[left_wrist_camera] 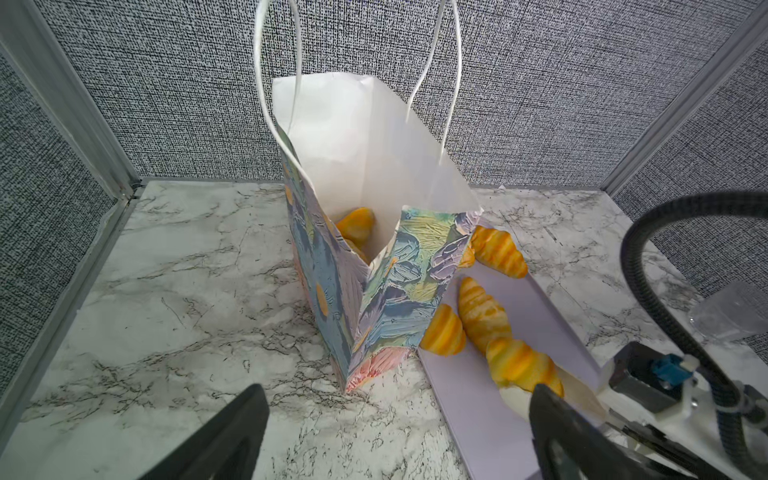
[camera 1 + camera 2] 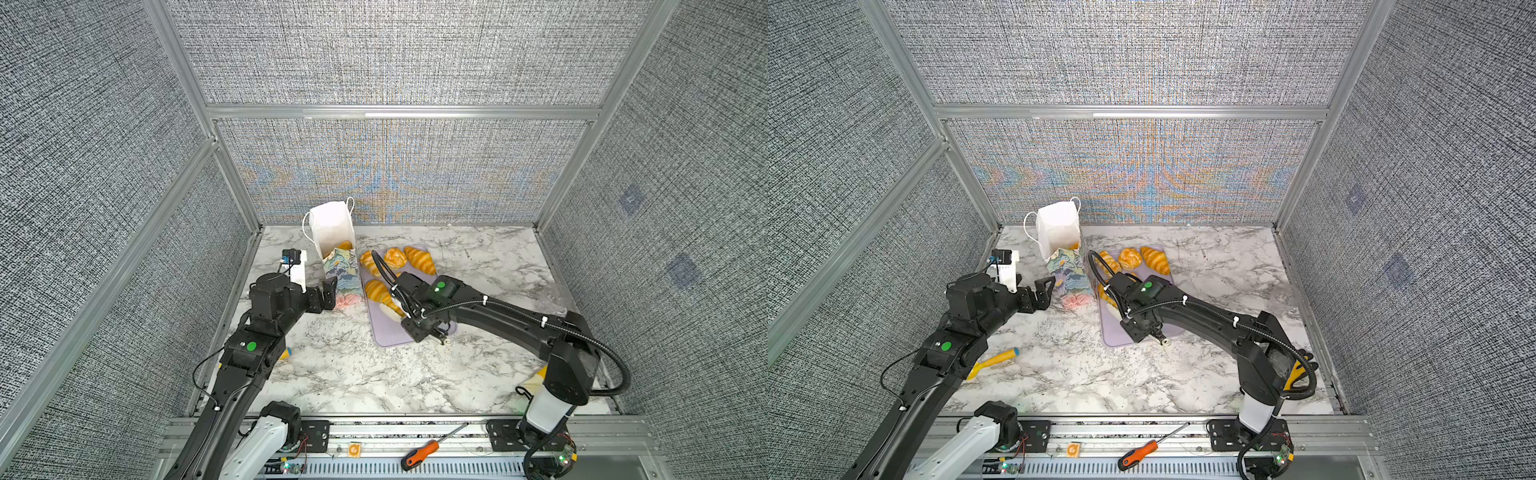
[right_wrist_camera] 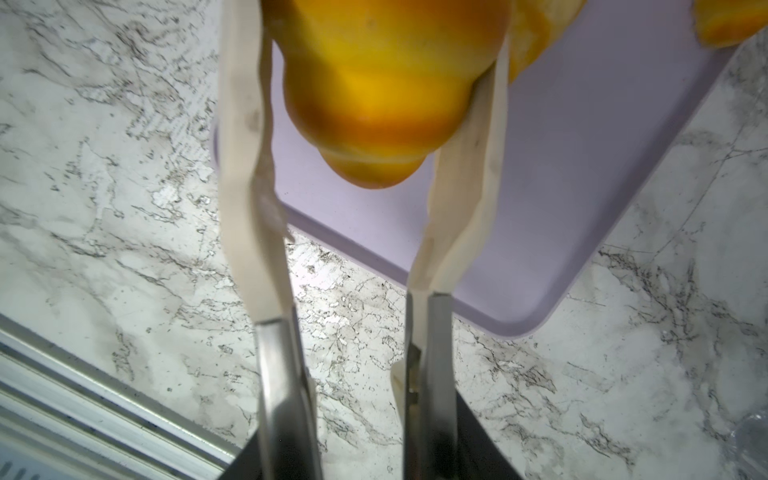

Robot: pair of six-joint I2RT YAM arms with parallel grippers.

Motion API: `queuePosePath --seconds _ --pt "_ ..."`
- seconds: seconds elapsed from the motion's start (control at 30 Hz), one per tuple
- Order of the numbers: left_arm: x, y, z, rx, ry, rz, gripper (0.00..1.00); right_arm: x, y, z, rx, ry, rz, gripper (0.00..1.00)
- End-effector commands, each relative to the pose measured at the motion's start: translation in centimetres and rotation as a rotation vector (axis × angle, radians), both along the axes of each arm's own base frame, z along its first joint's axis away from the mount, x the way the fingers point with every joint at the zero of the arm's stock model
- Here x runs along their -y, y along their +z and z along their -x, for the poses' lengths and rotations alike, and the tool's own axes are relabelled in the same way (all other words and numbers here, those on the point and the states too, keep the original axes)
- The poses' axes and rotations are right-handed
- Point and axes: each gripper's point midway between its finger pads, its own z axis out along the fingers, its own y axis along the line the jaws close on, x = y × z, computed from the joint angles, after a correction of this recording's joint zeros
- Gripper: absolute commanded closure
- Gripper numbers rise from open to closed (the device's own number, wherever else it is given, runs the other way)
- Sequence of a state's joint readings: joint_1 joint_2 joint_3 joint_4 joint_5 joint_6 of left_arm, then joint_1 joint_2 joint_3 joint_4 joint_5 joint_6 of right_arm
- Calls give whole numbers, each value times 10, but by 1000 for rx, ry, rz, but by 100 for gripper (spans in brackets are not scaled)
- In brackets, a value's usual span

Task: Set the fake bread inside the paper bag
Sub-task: 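Carry the croissant up over the bag mouth with the right gripper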

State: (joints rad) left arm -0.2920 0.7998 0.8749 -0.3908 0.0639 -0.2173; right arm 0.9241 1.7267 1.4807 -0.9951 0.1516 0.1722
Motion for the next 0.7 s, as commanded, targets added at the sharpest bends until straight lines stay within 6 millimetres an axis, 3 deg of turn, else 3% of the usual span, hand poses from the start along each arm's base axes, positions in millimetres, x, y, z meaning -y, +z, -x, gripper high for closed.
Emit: queuePosePath --seconds 0.0,0.67 --pt "6 12 0 42 -36 8 1 -11 18 -7 39 15 -63 55" --pt "38 5 7 12 -255 -11 1 -39 84 -30 142 46 -227 55"
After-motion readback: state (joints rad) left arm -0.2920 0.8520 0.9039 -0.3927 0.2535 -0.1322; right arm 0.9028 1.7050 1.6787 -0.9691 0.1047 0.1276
